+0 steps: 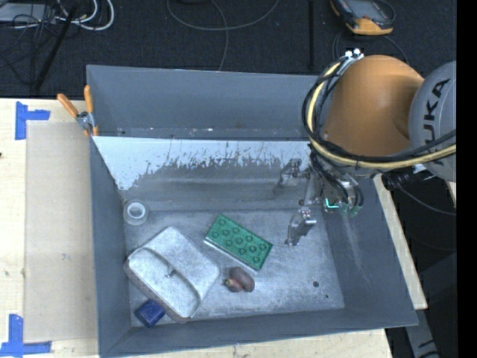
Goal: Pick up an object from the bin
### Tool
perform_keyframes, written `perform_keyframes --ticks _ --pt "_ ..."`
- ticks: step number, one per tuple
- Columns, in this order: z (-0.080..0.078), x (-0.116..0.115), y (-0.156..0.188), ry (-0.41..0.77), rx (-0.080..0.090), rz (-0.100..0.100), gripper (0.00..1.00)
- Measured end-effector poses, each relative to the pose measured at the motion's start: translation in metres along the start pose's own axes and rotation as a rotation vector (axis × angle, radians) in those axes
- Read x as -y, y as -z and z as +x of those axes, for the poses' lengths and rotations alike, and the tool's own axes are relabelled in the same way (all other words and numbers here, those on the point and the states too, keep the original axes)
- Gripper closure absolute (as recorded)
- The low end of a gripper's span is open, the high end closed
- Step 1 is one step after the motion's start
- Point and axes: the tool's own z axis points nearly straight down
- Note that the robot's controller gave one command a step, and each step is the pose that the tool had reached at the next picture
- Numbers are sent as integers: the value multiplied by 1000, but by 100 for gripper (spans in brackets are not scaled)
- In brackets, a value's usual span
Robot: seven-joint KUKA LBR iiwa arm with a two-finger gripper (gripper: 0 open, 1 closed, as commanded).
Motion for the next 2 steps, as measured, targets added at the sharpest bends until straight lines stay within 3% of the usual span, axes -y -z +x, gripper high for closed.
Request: perform_keyframes --ticks 1,2 --pt "-11 -36 -135 -41 -8 -1 0" --pt "-39 -55 -165 -247 0 1 0"
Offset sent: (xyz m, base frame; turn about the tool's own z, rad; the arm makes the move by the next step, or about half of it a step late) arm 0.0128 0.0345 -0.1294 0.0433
